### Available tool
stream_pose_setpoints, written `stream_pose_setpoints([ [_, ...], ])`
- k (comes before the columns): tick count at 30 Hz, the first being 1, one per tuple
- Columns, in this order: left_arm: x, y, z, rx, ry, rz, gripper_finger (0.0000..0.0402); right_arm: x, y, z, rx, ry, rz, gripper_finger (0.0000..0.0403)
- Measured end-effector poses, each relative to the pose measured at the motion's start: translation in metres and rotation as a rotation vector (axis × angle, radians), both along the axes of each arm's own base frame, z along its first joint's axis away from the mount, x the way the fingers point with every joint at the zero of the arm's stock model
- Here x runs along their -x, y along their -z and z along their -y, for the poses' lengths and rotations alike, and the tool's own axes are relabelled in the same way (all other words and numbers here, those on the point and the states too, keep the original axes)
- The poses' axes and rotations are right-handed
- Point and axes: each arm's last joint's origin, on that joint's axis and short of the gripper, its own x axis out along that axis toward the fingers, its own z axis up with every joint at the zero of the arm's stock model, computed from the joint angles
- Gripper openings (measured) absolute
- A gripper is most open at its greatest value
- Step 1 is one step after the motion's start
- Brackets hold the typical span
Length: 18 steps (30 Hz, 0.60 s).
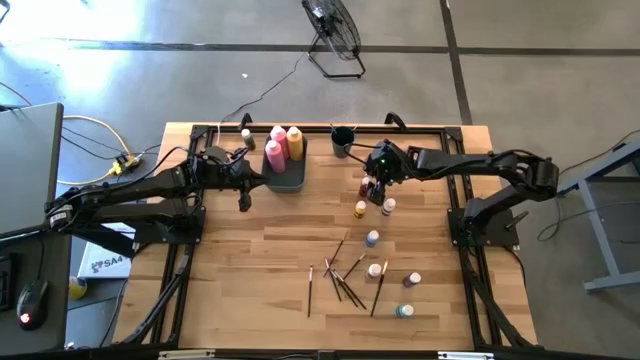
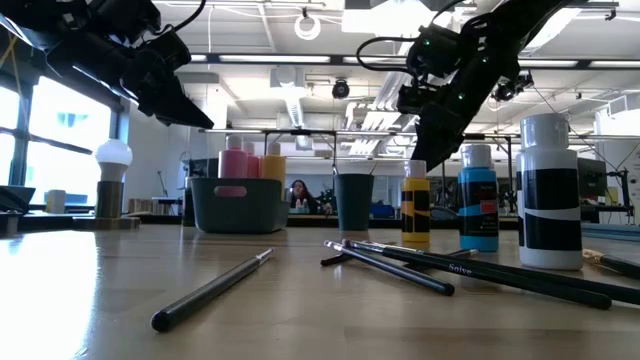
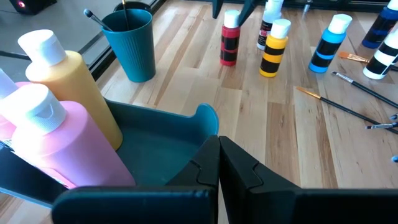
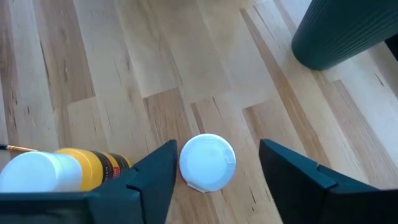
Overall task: Pick & Place Paint Supplies
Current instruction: Move the red paint bottle from right to the middle of the table
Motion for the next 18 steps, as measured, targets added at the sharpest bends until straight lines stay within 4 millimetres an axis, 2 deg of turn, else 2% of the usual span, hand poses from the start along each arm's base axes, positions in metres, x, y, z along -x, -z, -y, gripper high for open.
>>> stream_pose_setpoints([
  [13, 0.0001, 0.0, 0.0, 0.0, 0.0, 0.0, 0.0, 0.0001, 0.0001, 0.0, -0.001, 0.0, 0.0, 0.0126],
  [18, 0.0, 0.0, 0.0, 0.0, 0.0, 0.0, 0.0, 0.0, 0.0001, -0.0002, 0.004, 0.002, -0.002, 0.0118],
])
